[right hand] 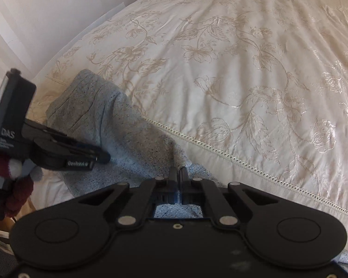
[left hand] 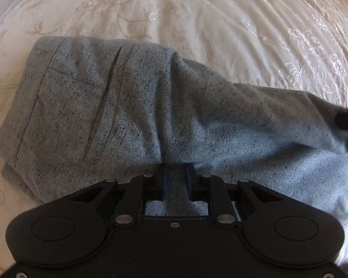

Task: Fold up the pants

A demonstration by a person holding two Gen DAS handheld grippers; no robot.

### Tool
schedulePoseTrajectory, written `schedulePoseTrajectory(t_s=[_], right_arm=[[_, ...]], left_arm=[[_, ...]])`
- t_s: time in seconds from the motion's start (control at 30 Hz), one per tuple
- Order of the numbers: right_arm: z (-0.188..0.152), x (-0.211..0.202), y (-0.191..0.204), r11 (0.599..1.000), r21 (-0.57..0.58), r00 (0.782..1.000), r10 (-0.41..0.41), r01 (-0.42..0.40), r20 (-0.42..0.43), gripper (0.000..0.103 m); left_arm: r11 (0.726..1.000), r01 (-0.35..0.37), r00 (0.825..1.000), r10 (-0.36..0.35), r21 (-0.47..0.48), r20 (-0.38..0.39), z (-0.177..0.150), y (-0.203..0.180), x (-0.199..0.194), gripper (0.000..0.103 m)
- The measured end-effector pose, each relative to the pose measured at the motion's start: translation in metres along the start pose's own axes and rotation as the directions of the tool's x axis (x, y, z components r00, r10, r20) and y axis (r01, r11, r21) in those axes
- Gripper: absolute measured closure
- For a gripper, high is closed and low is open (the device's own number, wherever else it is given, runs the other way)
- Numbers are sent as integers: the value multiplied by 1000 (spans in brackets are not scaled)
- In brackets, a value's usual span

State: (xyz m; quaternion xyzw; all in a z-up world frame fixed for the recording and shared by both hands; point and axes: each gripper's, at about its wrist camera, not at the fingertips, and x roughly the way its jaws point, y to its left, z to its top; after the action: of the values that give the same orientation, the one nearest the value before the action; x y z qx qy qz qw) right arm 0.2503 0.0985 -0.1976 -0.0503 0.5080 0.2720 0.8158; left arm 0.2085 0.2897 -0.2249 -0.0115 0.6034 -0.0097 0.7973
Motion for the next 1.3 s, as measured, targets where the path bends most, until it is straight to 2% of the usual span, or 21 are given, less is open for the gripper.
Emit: schedulePoseTrajectory(t_s=[0.13, 0.23, 0.33, 0.43, 0.57, 0.67, 0.73, 0.9, 1.0, 1.07, 1.23, 1.3], right_arm=[[34, -3, -22, 995, 17, 991, -102, 101, 90, 101], [56, 17, -35, 990, 11, 987, -143, 142, 67, 102], [55, 42, -33, 979, -32, 979, -201, 202, 33, 102], [43, 32, -18, 968, -72, 969, -233, 239, 80, 101], [5, -3, 17, 959, -206, 976, -171, 197, 136, 101], [-26, -10, 41, 935, -313, 983, -137, 168, 119, 101], [-41, -7, 52, 929, -339, 988, -126, 148, 88, 101], [-52, 3, 56, 949, -291, 992, -116, 123, 40, 101], [-50, 5, 52, 960, -255, 993, -112, 115, 26, 101], [-45, 4, 47, 967, -233, 994, -106, 106, 13, 99], [-35, -19, 31, 990, -116, 996, -71, 77, 62, 84], [-24, -23, 23, 998, -55, 996, -36, 40, 77, 82]], left_arm=[[999, -26, 1000, 26, 19, 2, -1, -7, -1, 76], [1000, -20, 1000, 20, 1, 2, 0, -6, -1, 76], [1000, -14, 1000, 14, -10, 0, -2, -4, -3, 76], [999, -2, 1000, 1, -42, -16, 5, 3, -16, 76], [994, 52, 997, -47, -101, 56, 28, 10, -43, 76], [994, 85, 993, -78, -68, 91, 51, -3, -51, 77], [993, 111, 989, -107, -32, 97, 67, -17, -49, 76], [990, 136, 987, -138, 30, 85, 78, -48, -31, 76], [993, 119, 993, -120, 10, 9, 67, -49, -8, 76], [991, 132, 991, -132, -2, 4, 54, -44, -3, 77], [982, 184, 982, -183, -27, 34, 46, -31, -9, 77], [980, 193, 981, -191, -47, 36, 49, -30, -9, 77]])
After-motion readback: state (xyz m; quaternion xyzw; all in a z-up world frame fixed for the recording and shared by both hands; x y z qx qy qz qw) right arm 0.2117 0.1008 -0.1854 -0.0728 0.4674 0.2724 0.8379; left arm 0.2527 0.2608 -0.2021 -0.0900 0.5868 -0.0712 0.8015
